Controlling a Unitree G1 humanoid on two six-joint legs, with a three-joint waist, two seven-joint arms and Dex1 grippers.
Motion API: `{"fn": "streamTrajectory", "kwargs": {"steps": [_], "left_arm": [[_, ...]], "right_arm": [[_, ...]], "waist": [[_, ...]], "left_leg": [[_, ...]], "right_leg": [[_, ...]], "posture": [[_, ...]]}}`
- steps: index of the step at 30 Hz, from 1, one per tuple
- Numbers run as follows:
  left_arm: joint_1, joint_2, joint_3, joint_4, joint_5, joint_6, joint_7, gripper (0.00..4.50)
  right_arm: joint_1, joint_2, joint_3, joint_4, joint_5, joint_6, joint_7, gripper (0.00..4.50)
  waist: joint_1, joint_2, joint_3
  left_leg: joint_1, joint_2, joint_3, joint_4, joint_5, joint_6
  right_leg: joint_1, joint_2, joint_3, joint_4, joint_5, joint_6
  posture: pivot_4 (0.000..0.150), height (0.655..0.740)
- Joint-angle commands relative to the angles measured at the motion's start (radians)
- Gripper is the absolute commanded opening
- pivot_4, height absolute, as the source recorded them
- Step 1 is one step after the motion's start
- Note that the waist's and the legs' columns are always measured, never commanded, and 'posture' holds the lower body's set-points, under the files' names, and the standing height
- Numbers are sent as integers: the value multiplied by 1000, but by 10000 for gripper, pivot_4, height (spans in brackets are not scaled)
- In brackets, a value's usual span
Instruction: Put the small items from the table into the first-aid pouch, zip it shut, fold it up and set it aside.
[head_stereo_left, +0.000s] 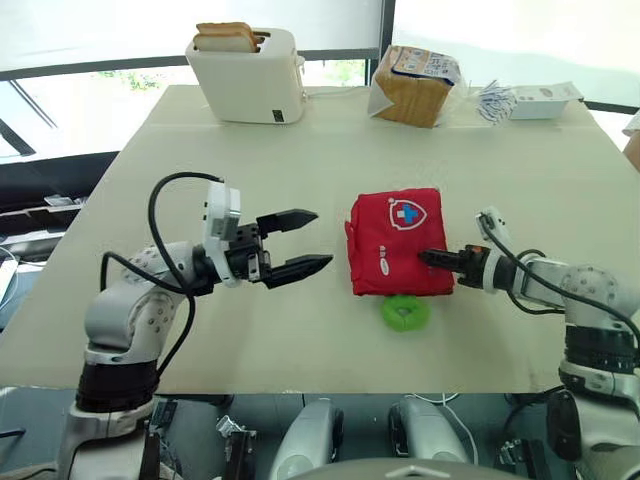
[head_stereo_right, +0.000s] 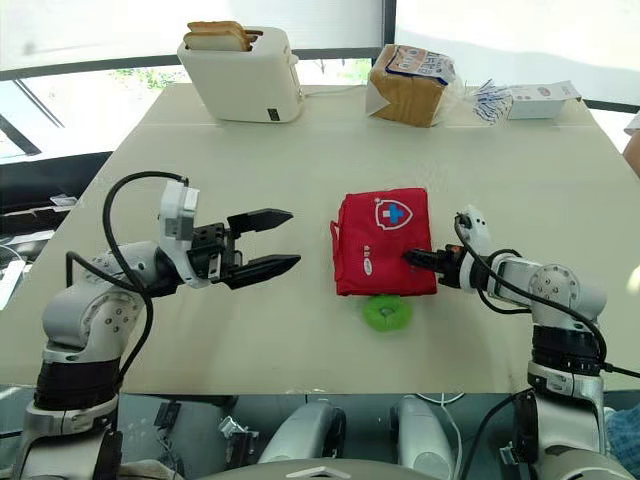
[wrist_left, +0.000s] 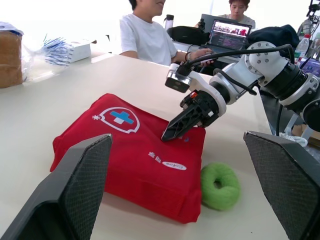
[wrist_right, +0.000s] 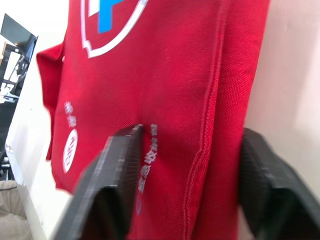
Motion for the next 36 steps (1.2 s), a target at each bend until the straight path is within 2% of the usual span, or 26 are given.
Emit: {"fn": "streamTrajectory", "kwargs": {"steps": [1, 3, 5, 10, 14, 16, 18, 19, 21, 23, 25, 28, 30, 32, 36], "left_arm": [[-57, -22, -43, 17, 3, -30, -19, 45000], [-70, -40, -68, 17, 4, -33, -17, 45000], [-93, -59, -86, 26, 1, -34, -18, 45000], [-146, -117, -129, 61, -3, -42, -21, 45000], [-180, -154, -149, 77, 1, -44, -12, 45000], [-201, -166, -155, 97, 7, -52, -18, 45000], [-213, -176, -160, 113, 12, -62, -20, 45000], [-215, -181, -160, 120, 15, -68, -21, 45000], [-216, -197, -157, 126, 26, -89, -11, 45000], [-215, -212, -146, 120, 21, -92, 12, 45000], [-209, -219, -141, 113, 23, -100, 29, 45000], [-190, -231, -133, 96, 26, -108, 68, 45000], [-183, -242, -122, 70, 9, -95, 105, 45000], [-183, -249, -112, 50, -11, -76, 133, 45000], [-200, -264, -108, 17, -19, -61, 193, 45000]], "right_arm": [[40, -40, -82, -102, 39, 33, -18, 5850], [71, -109, -135, -153, 67, 69, -1, 534], [101, -209, -194, -184, 99, 111, 31, 202], [242, -589, -298, -128, 105, 95, 220, 202], [378, -818, -281, -2, 29, -78, 443, 202], [353, -925, -203, 136, -45, -212, 549, 202], [276, -964, -114, 250, -103, -308, 598, 202], [233, -971, -70, 298, -128, -346, 616, 202], [-11, -899, 9, 500, -201, -411, 543, 202], [-194, -813, -30, 660, -207, -425, 419, 202], [-289, -752, -111, 775, -194, -450, 310, 202], [-355, -667, -277, 914, -151, -545, 123, 202], [-355, -609, -362, 944, -127, -602, 19, 202], [-348, -563, -400, 942, -123, -639, -38, 202], [-317, -365, -514, 838, -98, -818, -258, 202]], "waist": [[0, 0, 0], [9, 1, 0], [26, 1, 0], [41, 3, 2], [24, 2, 2], [7, 3, 2], [-3, 4, 2], [-6, 5, 3], [-14, 4, 3], [-20, 4, 4], [-19, 3, 5], [2, 3, 6], [18, 3, 6], [26, 3, 6], [28, 3, 6]], "left_leg": [[0, 0, 0, 0, 0, 0], [0, 0, 0, 0, 0, 0], [-2, -1, -1, 0, -1, 1], [-3, -3, 0, 4, -2, 5], [0, -1, 2, 3, -4, 8], [0, 1, 4, 3, -5, 9], [1, 1, 5, 3, -5, 9], [2, 1, 6, 3, -5, 9], [3, 3, 8, 3, -4, 8], [3, 3, 10, 2, -2, 5], [2, 3, 10, 2, -2, 4], [0, 3, 9, 1, -2, 4], [-2, 3, 9, 1, -2, 4], [-3, 2, 9, 2, -2, 4], [-2, 2, 11, 4, -2, 5]], "right_leg": [[0, 0, 0, 0, 0, 0], [0, 0, 0, 0, 0, 0], [0, -1, -1, -2, 0, 0], [2, -3, -1, -3, 0, 1], [3, -1, 0, -2, 0, 1], [3, 1, 1, -1, 0, 1], [3, 1, 2, 0, 0, 1], [3, 1, 3, 0, 0, 1], [4, 2, 4, -1, 0, 1], [3, 2, 4, -1, 0, 1], [3, 2, 5, -2, 0, 1], [1, 1, 4, -2, 0, 1], [0, 1, 4, -3, 0, 1], [0, 0, 4, -3, 0, 1], [0, 0, 5, -1, 1, 2]], "posture": [[1500, 7400], [1500, 7400], [1500, 7400], [1500, 7400], [1500, 7400], [1500, 7400], [1500, 7400], [1500, 7400], [1500, 7400], [1500, 7400], [1500, 7400], [1500, 7400], [1500, 7400], [1500, 7400], [1500, 7400]]}}
